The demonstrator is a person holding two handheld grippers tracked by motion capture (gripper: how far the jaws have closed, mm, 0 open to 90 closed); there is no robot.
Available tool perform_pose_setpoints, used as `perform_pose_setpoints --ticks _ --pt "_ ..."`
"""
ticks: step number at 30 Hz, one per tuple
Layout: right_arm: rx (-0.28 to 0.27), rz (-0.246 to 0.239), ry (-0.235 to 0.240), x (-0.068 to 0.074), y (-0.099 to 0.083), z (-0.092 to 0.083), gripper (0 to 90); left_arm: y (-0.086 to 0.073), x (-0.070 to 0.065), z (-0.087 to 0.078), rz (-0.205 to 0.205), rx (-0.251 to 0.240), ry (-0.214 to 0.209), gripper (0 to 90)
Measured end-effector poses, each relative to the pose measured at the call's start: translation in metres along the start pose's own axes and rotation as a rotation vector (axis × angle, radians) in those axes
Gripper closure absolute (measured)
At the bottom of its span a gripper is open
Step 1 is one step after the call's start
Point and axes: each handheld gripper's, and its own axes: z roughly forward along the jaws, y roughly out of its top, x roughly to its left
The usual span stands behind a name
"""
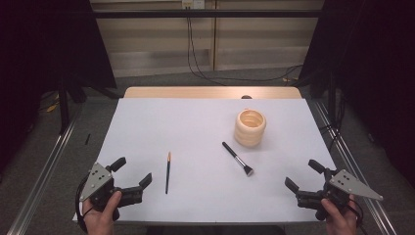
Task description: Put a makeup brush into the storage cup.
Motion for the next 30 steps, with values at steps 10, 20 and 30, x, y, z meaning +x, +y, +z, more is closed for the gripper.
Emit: perform_pose_setpoints --ticks 10,20,30 --pt "-0.001 0.002 0.0 -0.001 0.0 0.001 0.0 0.013 -0.004 0.014 0.022 -0.002 -0.017 1.4" --pt "-0.001 0.002 0.004 0.0 0.0 0.001 0.0 0.028 -0.009 0.028 0.048 0.016 -0.043 1.5" --pt "-0.006 0.006 0.004 0.0 0.0 0.002 0.0 0.047 -0.015 0.048 0.063 0.011 -0.075 1.5"
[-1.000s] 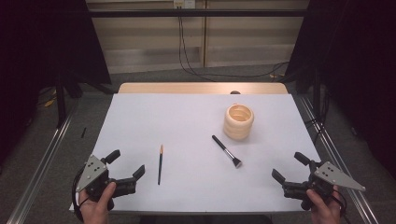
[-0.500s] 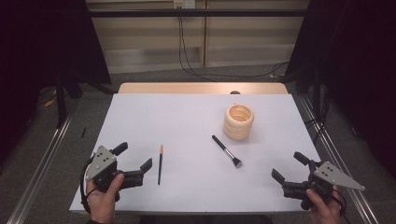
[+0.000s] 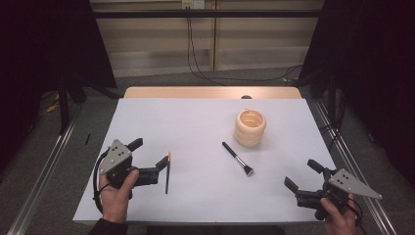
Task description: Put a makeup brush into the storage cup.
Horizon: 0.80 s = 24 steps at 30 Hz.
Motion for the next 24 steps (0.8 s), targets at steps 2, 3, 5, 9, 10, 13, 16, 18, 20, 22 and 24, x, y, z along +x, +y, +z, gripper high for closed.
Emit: perform_pose_setpoints --ticks 2,3,5,9,10,13,16,18,20,22,24 --pt "0.002 0.0 0.003 0.0 0.0 0.0 0.0 0.003 -0.001 0.005 0.0 0.001 -0.011 1.5" --pt "0.002 0.0 0.003 0.0 0.0 0.0 0.0 0.003 -0.001 0.005 0.0 0.001 -0.011 1.5" --pt "0.003 -0.005 0.001 -0.001 0.0 0.0 0.0 0.008 -0.004 0.012 0.003 0.01 -0.021 1.5" --pt "0.008 0.0 0.005 0.0 0.0 0.0 0.0 0.01 -0.002 0.018 0.01 0.018 -0.032 1.5" --pt "0.007 -0.004 0.008 -0.001 0.0 0.0 0.0 0.01 -0.001 0.019 0.007 0.024 -0.03 1.5" --pt "0.008 -0.001 0.01 0.0 0.0 0.0 0.0 0.009 0.002 0.022 -0.006 0.04 -0.028 1.5" --pt "0.008 -0.008 0.009 0.0 0.0 0.001 0.0 0.01 0.006 0.025 -0.008 0.065 -0.028 1.5" --pt "0.009 -0.006 0.007 0.0 0.0 0.0 0.0 0.012 0.008 0.028 -0.015 0.089 -0.026 1.5" --pt "0.007 -0.006 0.011 0.0 0.0 0.0 0.0 0.013 0.009 0.03 -0.018 0.111 -0.017 2.2" --pt "0.013 -0.008 0.012 0.0 0.0 0.0 0.0 0.013 0.01 0.031 -0.015 0.127 -0.01 2.2" --pt "0.011 -0.005 0.008 -0.001 0.0 0.0 0.0 0.014 0.011 0.033 -0.018 0.14 -0.011 2.1"
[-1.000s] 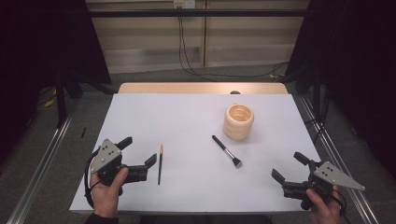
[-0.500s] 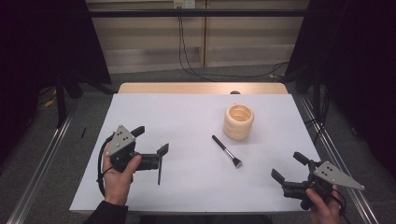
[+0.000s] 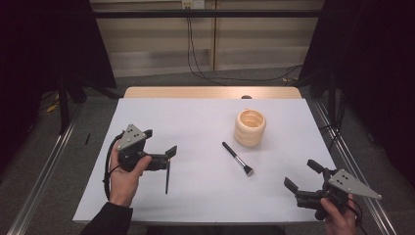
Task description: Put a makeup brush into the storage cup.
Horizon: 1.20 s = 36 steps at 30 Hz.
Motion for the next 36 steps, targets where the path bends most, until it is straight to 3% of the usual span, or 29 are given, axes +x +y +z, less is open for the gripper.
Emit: perform_pose_setpoints --ticks 5,6,16,18,19,21,23,24,26,32,36 --pt "0.002 -0.001 -0.002 0.0 0.0 0.0 0.0 -0.001 0.004 0.007 -0.016 0.073 0.008 2.1" --pt "0.0 -0.001 -0.001 0.001 0.0 0.001 0.0 -0.002 0.006 0.01 -0.043 0.096 0.013 2.1" --pt "0.009 -0.002 -0.01 0.001 -0.001 0.001 0.0 -0.002 0.011 0.016 -0.054 0.192 -0.01 3.1" --pt "0.009 -0.006 -0.008 0.001 -0.001 0.001 0.0 -0.002 0.011 0.017 -0.057 0.229 -0.017 3.1" --pt "0.01 -0.005 -0.007 0.001 -0.001 0.001 0.0 -0.002 0.011 0.019 -0.055 0.27 -0.025 3.4" --pt "0.01 -0.004 -0.005 0.0 -0.001 0.001 0.0 -0.002 0.012 0.021 -0.058 0.299 -0.02 6.1" --pt "0.01 -0.003 -0.005 0.001 -0.001 0.001 0.0 -0.001 0.012 0.022 -0.07 0.299 -0.014 6.1" --pt "0.008 -0.003 -0.009 0.001 -0.001 0.001 0.0 -0.001 0.014 0.022 -0.085 0.338 -0.017 6.5" --pt "0.008 -0.002 -0.006 0.001 -0.001 0.001 0.0 0.0 0.015 0.023 -0.074 0.369 0.004 7.8" --pt "0.014 0.003 0.0 0.0 -0.001 0.001 0.0 0.0 0.015 0.026 -0.071 0.4 -0.006 7.8" --pt "0.017 -0.003 0.006 0.001 -0.001 0.001 0.0 -0.002 0.017 0.032 -0.064 0.453 -0.001 7.4"
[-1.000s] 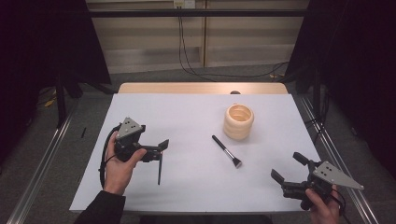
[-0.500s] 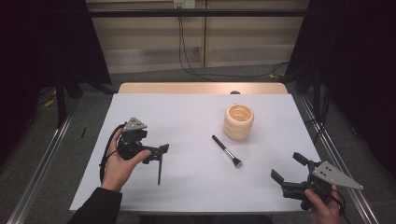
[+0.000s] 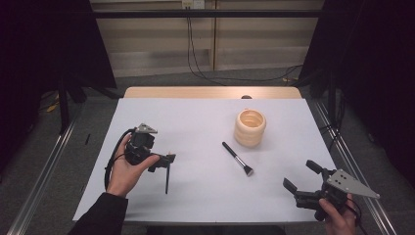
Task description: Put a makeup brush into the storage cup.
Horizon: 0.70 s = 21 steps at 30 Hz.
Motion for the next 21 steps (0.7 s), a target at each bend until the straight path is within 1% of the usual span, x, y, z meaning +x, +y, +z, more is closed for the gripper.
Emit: perform_pose_setpoints --ticks 2,3,4,5,6,7,9,10,11,12,13,14,15,17,18,19,20,21 --pt "-0.003 -0.003 -0.002 0.0 0.0 0.0 0.0 0.0 0.001 0.003 -0.001 0.02 0.004 7.2" --pt "-0.002 -0.003 -0.001 0.0 0.0 0.0 0.0 -0.001 0.001 0.005 0.006 0.046 0.001 7.0" --pt "-0.002 -0.004 0.001 0.0 0.0 0.0 0.0 -0.001 0.001 0.006 0.002 0.062 0.004 7.1" --pt "-0.002 -0.006 0.0 0.0 0.0 0.0 0.0 -0.001 0.0 0.007 0.007 0.073 0.01 7.0" --pt "-0.001 -0.004 0.0 0.0 0.0 0.0 0.0 0.0 0.001 0.008 0.017 0.09 0.005 7.0" --pt "0.001 -0.002 0.003 0.0 0.0 0.0 0.0 0.0 0.0 0.009 0.01 0.096 0.01 7.0" --pt "0.003 -0.003 0.0 0.0 0.0 0.0 0.0 -0.001 0.001 0.01 0.016 0.104 0.007 5.6" --pt "0.005 -0.002 0.001 0.0 0.0 0.0 0.0 0.0 0.001 0.012 0.015 0.127 0.019 5.5" --pt "0.003 -0.002 -0.006 0.001 0.0 0.001 0.0 0.0 0.0 0.013 0.015 0.136 0.018 5.5" --pt "0.003 -0.001 -0.007 0.001 0.0 0.001 0.0 0.0 0.001 0.013 0.02 0.156 0.018 5.5" --pt "0.003 -0.001 -0.007 0.001 0.0 0.001 0.0 0.0 0.001 0.013 0.02 0.156 0.018 5.5" --pt "0.005 -0.01 -0.001 0.0 0.0 0.0 0.0 0.0 0.001 0.015 0.022 0.176 0.031 5.5" --pt "0.005 -0.012 0.0 0.0 0.0 0.0 0.0 0.0 0.001 0.015 0.022 0.176 0.031 5.5" --pt "0.006 -0.012 0.001 0.001 0.0 0.001 0.0 0.0 0.002 0.019 0.008 0.213 0.024 5.9" --pt "0.005 -0.014 0.0 0.001 0.0 0.001 0.0 0.0 0.002 0.019 0.008 0.213 0.024 7.4" --pt "0.005 -0.014 -0.001 0.001 0.0 0.001 0.0 0.0 0.002 0.022 -0.008 0.239 0.031 8.3" --pt "0.006 -0.015 0.0 0.001 0.0 0.0 0.0 0.0 0.002 0.022 -0.008 0.239 0.031 8.8" --pt "0.006 -0.015 0.001 0.001 0.0 0.0 0.0 0.0 0.003 0.022 -0.015 0.249 0.031 10.8"
